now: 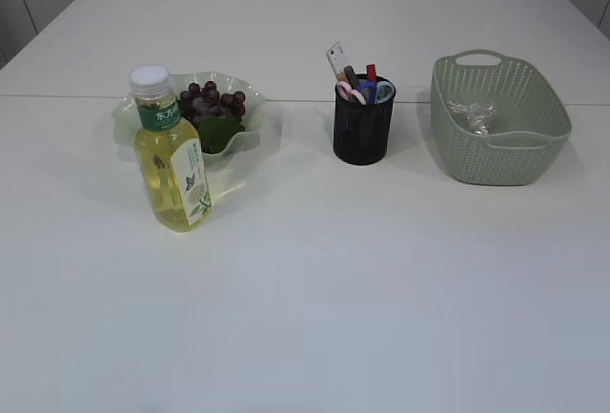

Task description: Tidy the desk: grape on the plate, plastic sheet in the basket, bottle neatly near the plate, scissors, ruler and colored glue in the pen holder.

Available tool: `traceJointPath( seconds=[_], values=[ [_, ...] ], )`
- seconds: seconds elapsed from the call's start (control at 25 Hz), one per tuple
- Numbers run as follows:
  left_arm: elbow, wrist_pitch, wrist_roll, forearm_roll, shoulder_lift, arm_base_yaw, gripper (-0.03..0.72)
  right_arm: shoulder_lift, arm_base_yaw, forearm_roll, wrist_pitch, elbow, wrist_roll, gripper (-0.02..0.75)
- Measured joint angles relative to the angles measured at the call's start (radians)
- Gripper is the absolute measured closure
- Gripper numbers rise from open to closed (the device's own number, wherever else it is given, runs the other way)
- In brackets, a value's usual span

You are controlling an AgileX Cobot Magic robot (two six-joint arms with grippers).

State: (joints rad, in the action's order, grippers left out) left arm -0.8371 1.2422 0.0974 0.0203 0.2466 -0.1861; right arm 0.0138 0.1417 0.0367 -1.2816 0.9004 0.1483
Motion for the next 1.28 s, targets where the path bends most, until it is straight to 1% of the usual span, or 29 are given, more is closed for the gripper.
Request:
traceJointPath(
  seconds=[0.2, 0.32, 0.48, 0.72, 0.88, 1.08, 1.16, 1.28],
  values=[
    [0.107, 0.004, 0.0, 0.0, -0.144, 0.0, 0.127, -0.037, 0.0, -0.091, -0.001, -0.055, 0.0, 0.289],
    [0.156, 0.013, 0.0, 0.0, -0.223, 0.0, 0.127, -0.037, 0.0, -0.105, -0.002, -0.1, 0.0, 0.289],
    [0.201, 0.021, 0.0, 0.001, -0.235, 0.0, 0.127, -0.037, 0.0, -0.109, -0.002, -0.154, 0.0, 0.289],
    [0.266, -0.057, 0.0, 0.001, -0.235, 0.0, 0.127, -0.037, 0.0, -0.053, -0.002, -0.233, -0.08, 0.289],
    [0.303, -0.119, 0.0, -0.014, -0.235, 0.0, 0.128, -0.037, 0.0, -0.043, -0.002, -0.287, -0.102, 0.289],
    [0.305, -0.132, 0.0, -0.02, -0.235, 0.0, 0.151, -0.037, 0.0, -0.037, -0.002, -0.353, -0.106, 0.289],
    [0.307, -0.132, 0.0, -0.02, -0.235, 0.0, 0.155, -0.037, 0.0, -0.024, 0.008, -0.357, -0.106, 0.289],
    [0.308, -0.132, 0.0, -0.047, -0.235, 0.0, 0.157, -0.037, 0.0, 0.012, 0.031, -0.359, -0.108, 0.289]
  ],
)
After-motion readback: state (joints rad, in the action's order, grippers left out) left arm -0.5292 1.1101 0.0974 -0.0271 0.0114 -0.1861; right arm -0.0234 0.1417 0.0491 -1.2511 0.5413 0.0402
